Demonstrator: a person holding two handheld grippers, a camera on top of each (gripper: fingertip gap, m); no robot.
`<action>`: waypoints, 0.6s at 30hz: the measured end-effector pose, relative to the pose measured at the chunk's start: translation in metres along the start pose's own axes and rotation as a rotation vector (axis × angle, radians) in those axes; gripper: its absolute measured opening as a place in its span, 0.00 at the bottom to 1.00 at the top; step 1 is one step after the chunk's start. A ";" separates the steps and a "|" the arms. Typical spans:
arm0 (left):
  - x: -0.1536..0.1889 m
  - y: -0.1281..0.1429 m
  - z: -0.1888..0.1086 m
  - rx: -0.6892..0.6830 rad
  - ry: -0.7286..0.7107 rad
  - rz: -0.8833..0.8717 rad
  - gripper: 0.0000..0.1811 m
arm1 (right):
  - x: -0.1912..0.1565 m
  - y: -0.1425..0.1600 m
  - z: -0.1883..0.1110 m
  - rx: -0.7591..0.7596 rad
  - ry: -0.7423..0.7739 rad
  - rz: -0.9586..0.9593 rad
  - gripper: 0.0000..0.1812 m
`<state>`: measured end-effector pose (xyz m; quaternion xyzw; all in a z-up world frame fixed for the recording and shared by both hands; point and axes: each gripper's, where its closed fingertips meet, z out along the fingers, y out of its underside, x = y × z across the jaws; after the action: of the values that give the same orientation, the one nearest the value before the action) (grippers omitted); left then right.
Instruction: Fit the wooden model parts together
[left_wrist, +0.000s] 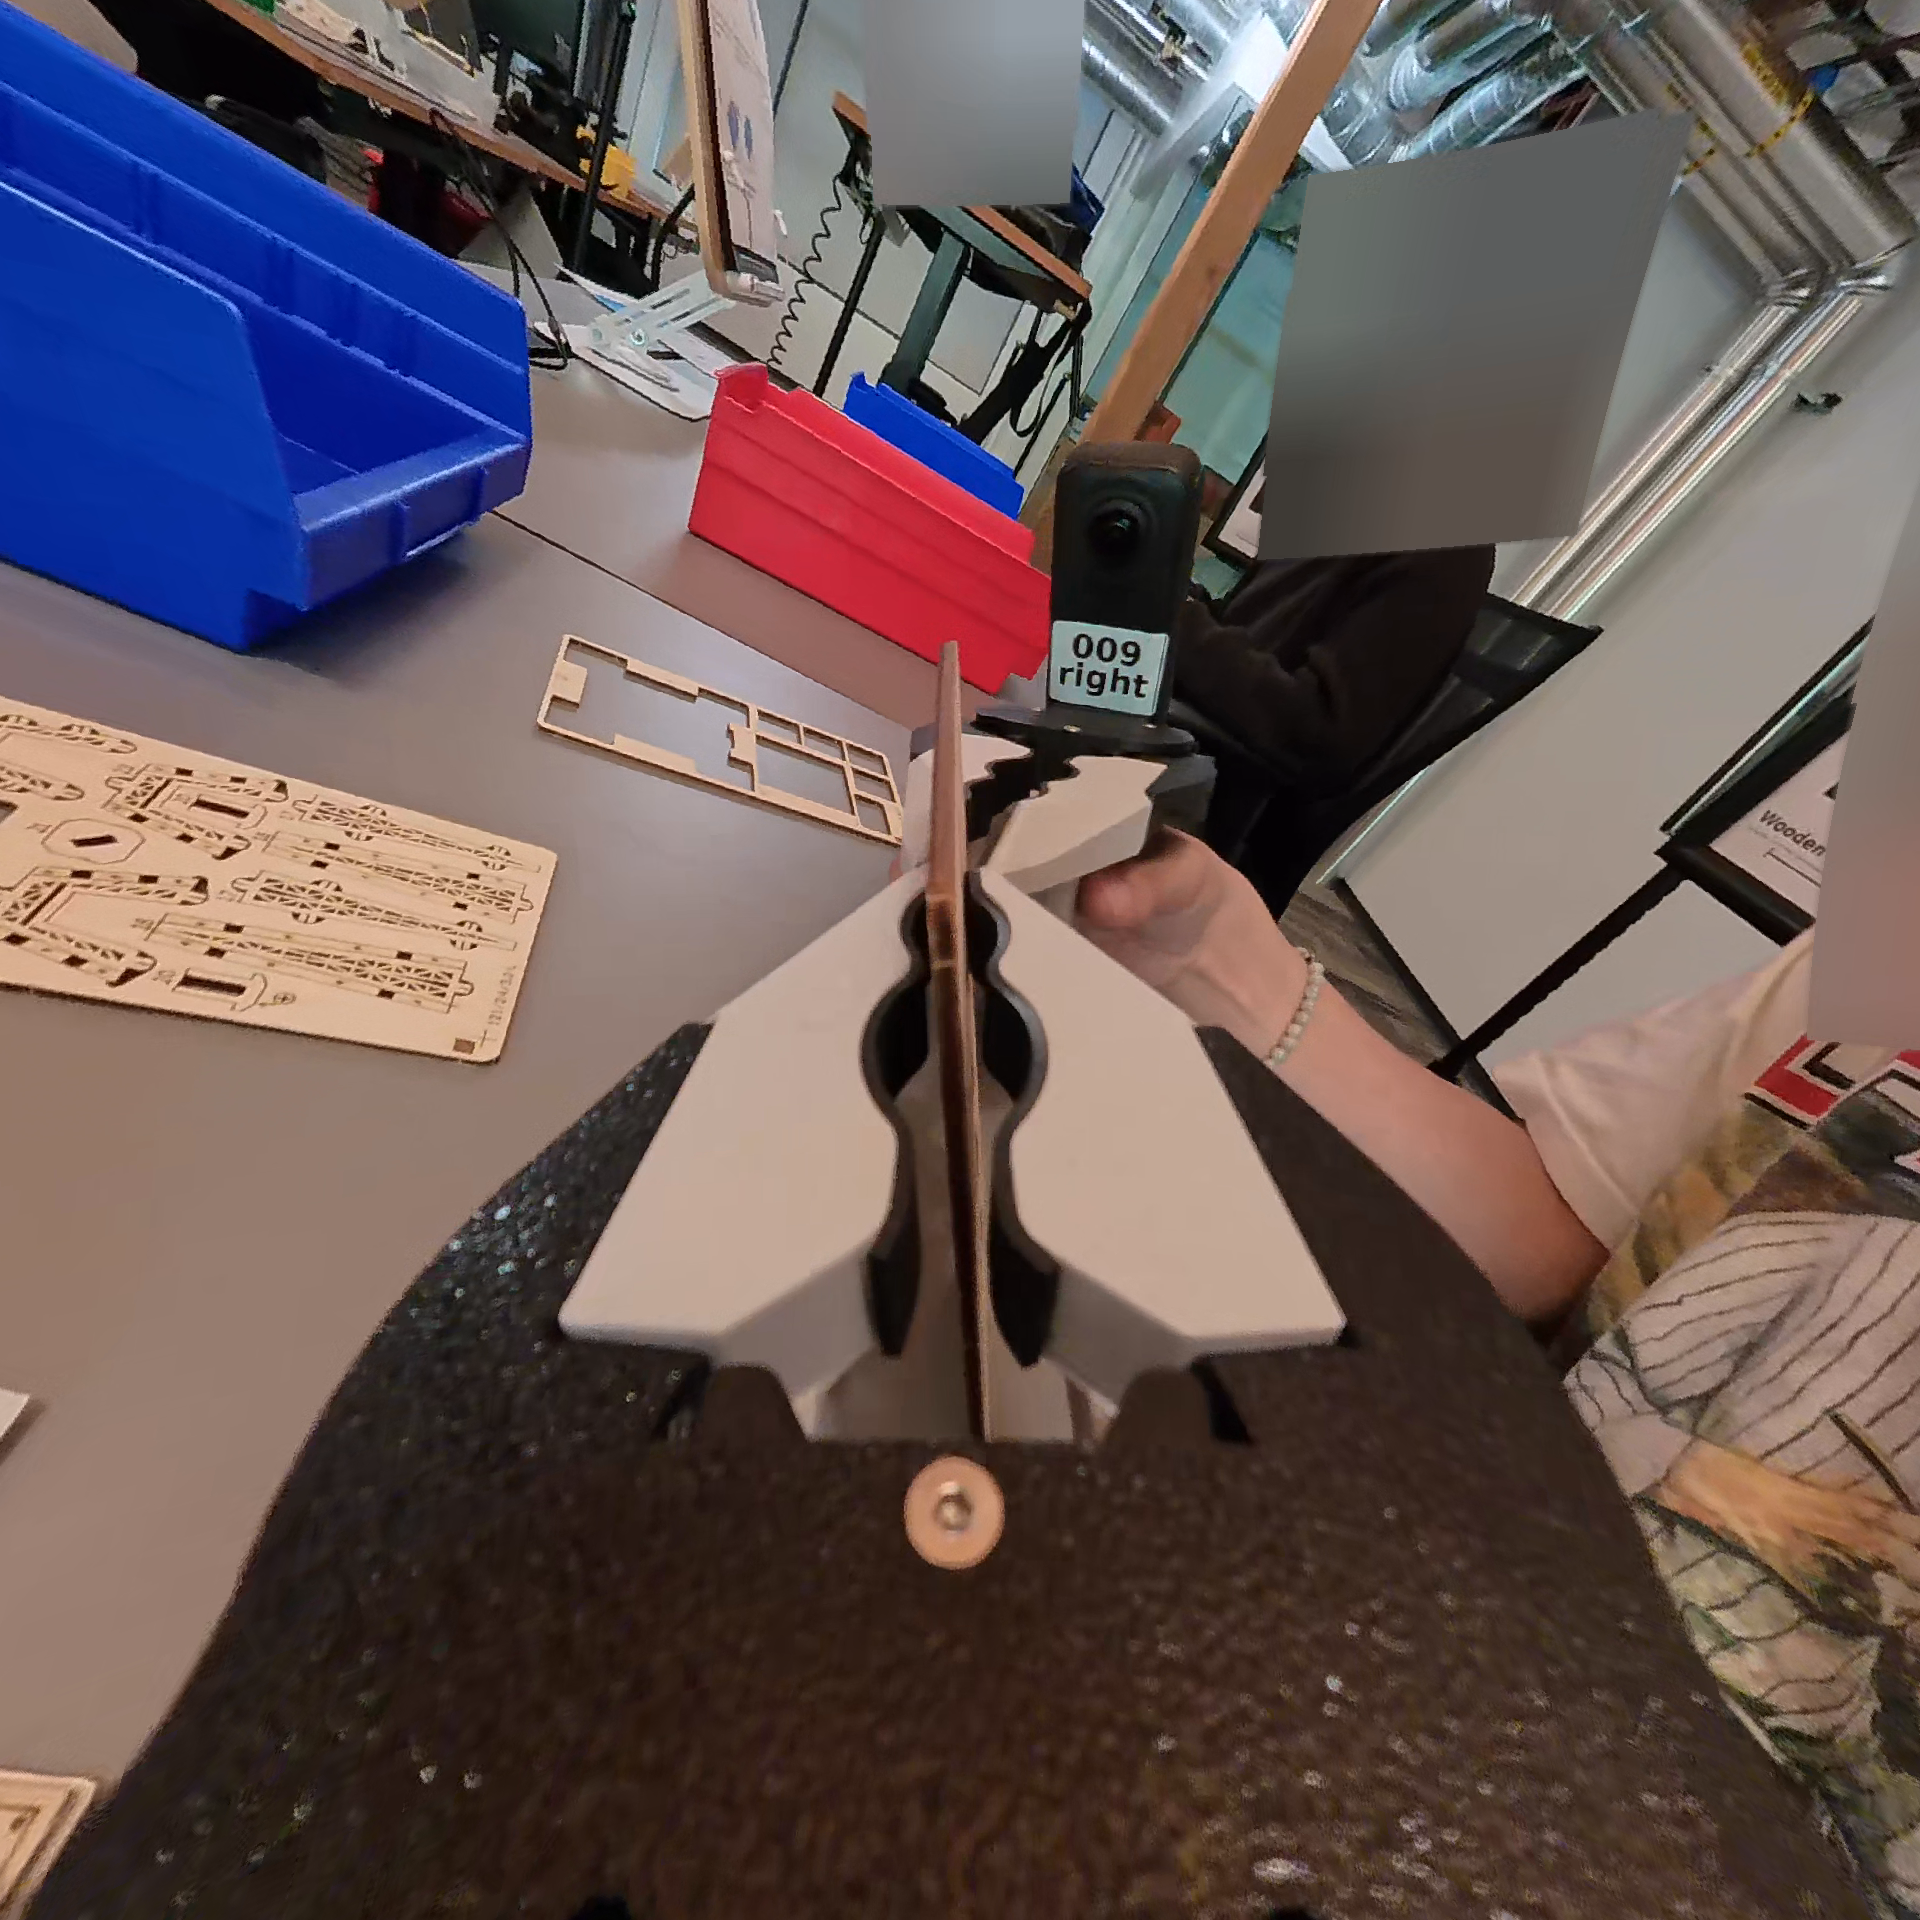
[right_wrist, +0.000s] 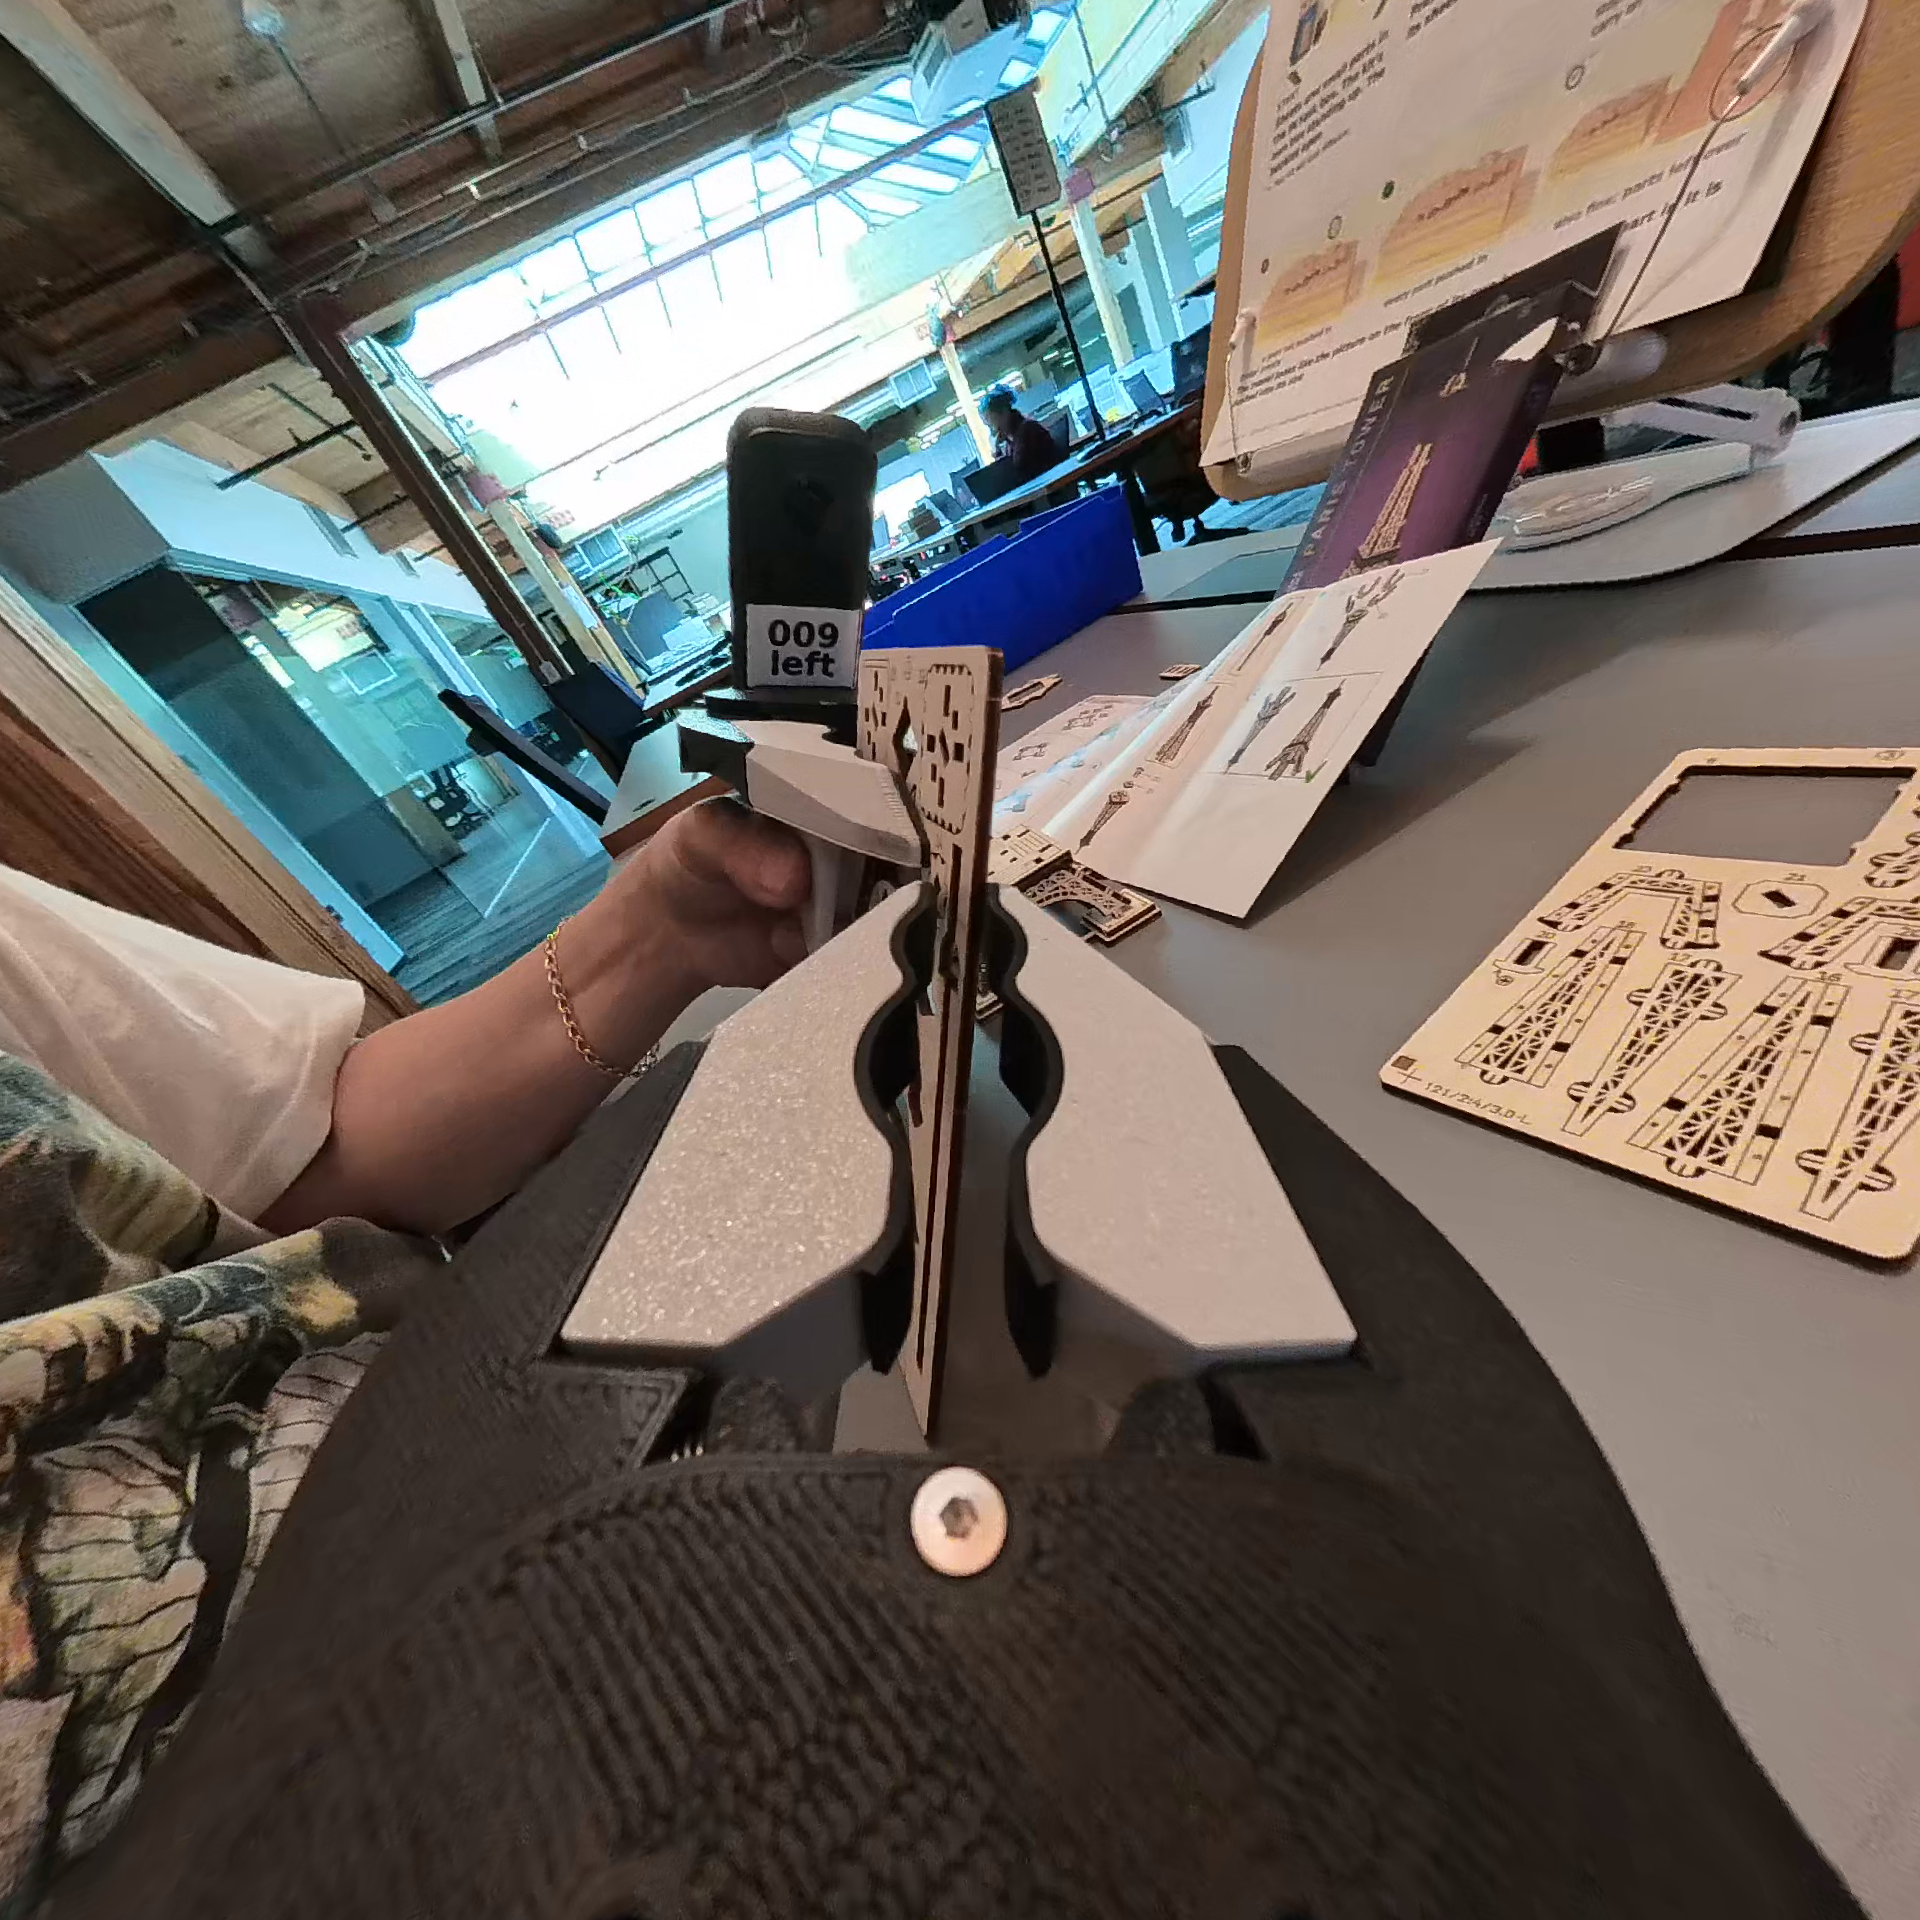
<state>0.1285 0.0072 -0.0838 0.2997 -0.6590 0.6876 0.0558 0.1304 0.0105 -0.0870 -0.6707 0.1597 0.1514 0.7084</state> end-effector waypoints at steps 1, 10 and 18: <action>-0.001 0.000 0.000 0.001 -0.006 -0.002 0.00 | 0.001 0.000 0.000 -0.001 0.005 0.000 0.04; -0.006 0.002 0.002 0.036 -0.010 -0.036 0.00 | 0.006 0.005 0.004 -0.036 0.050 -0.016 0.05; -0.007 0.001 0.001 0.057 -0.012 -0.043 0.00 | 0.006 0.004 0.006 -0.014 0.036 0.009 0.04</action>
<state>0.1339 0.0086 -0.0878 0.3194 -0.6330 0.7028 0.0579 0.1344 0.0170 -0.0927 -0.6774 0.1744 0.1434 0.7001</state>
